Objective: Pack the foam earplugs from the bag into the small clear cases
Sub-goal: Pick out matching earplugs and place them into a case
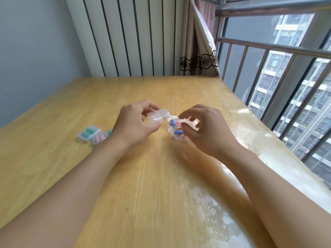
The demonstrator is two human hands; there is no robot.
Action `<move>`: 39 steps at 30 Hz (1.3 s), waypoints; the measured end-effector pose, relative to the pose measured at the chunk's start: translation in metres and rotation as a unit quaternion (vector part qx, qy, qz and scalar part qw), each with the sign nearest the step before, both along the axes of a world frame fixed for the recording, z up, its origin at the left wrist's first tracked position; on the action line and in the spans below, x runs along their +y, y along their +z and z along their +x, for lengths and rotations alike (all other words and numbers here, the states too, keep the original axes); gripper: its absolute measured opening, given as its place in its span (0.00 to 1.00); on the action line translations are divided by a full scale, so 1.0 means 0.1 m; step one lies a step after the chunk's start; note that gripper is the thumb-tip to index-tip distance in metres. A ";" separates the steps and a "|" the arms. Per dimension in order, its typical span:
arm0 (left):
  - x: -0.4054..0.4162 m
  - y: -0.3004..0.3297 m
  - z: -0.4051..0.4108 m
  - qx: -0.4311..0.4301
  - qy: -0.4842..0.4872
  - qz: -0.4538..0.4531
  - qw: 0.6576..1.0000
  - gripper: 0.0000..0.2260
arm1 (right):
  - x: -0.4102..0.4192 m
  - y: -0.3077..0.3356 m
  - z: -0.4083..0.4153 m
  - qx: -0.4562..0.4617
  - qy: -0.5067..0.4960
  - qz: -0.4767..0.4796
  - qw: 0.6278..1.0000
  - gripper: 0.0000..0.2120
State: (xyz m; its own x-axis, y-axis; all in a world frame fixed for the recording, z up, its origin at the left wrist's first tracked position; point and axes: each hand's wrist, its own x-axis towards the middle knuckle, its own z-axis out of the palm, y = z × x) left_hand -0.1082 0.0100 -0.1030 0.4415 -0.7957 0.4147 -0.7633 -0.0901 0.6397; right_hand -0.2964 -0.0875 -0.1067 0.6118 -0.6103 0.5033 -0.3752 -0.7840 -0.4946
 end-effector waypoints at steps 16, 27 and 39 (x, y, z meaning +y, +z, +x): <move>0.35 0.06 -0.29 0.194 -0.107 -0.066 0.973 0.17 | 0.22 0.11 0.02 -0.086 0.174 0.351 0.916 0.12; 0.36 0.07 -0.30 0.268 -0.146 0.002 0.952 0.13 | 0.30 0.09 0.02 -0.038 0.143 0.267 0.952 0.07; 0.39 0.08 -0.17 0.043 -0.116 0.094 0.988 0.07 | 0.20 0.00 0.08 -0.103 0.128 0.324 0.932 0.03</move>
State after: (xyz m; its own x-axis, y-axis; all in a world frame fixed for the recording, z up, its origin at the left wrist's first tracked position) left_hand -0.1257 0.0487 -0.0950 0.2662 -0.9386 0.2193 -0.7212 -0.0429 0.6914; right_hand -0.2879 -0.0672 -0.1066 0.7104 -0.6741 0.2022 -0.0616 -0.3458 -0.9363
